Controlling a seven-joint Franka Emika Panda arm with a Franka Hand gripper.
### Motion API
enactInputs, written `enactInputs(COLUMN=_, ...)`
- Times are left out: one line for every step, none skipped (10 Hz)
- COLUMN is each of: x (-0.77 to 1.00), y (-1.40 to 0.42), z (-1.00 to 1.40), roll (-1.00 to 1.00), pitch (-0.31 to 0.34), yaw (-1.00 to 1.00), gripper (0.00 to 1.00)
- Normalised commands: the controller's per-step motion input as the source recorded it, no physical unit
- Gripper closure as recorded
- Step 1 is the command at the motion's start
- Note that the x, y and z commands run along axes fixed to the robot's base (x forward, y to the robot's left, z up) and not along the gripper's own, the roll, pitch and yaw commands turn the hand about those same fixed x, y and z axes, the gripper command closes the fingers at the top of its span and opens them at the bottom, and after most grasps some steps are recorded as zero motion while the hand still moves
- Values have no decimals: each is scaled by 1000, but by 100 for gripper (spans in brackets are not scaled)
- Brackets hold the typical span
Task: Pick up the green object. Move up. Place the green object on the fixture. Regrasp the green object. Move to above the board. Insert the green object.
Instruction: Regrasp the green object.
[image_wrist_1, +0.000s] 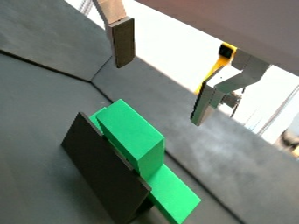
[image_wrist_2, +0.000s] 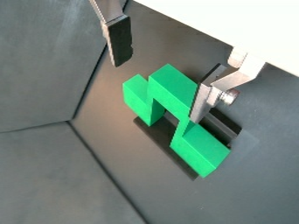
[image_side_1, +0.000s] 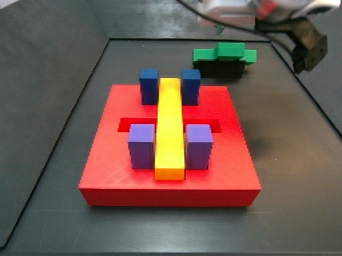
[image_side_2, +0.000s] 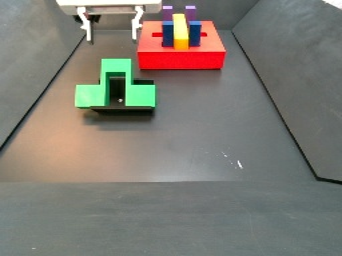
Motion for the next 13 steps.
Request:
enactInputs(x=-71, y=-100, z=-89, roll=534, pitch=0, yaw=123, gripper=0)
enactInputs(x=-97, y=0, z=-160, roll=106, pitch=-23, yaw=137, gripper=0)
enactInputs(x=-51, y=0, z=-229, roll=0, pitch=-31, yaw=143, gripper=0)
enactInputs(x=0, y=0, z=-214, roll=0, pitch=0, yaw=109, gripper=0)
enactInputs(x=0, y=0, z=-180, roll=0, pitch=0, yaw=109, gripper=0)
enactInputs(x=0, y=0, z=-174, roll=0, pitch=0, yaw=60, gripper=0)
enactInputs(x=26, y=0, z=-157, roll=0, pitch=0, yaw=29, gripper=0)
enactInputs(x=89, y=-3, z=-163, roll=0, pitch=0, yaw=11, gripper=0)
enactInputs(x=160, y=0, z=-111, roll=-111, pitch=0, yaw=0, gripper=0)
enactInputs(x=166, y=0, z=-29, roll=-514, pitch=23, yaw=0, gripper=0)
enactInputs(x=169, y=0, z=0, roll=-586, pitch=26, yaw=-43, gripper=0)
enactInputs(x=114, y=0, z=0, roll=-489, pitch=0, yaw=-49, gripper=0)
enactInputs(x=69, y=0, z=0, roll=-357, pitch=0, yaw=-26, gripper=0)
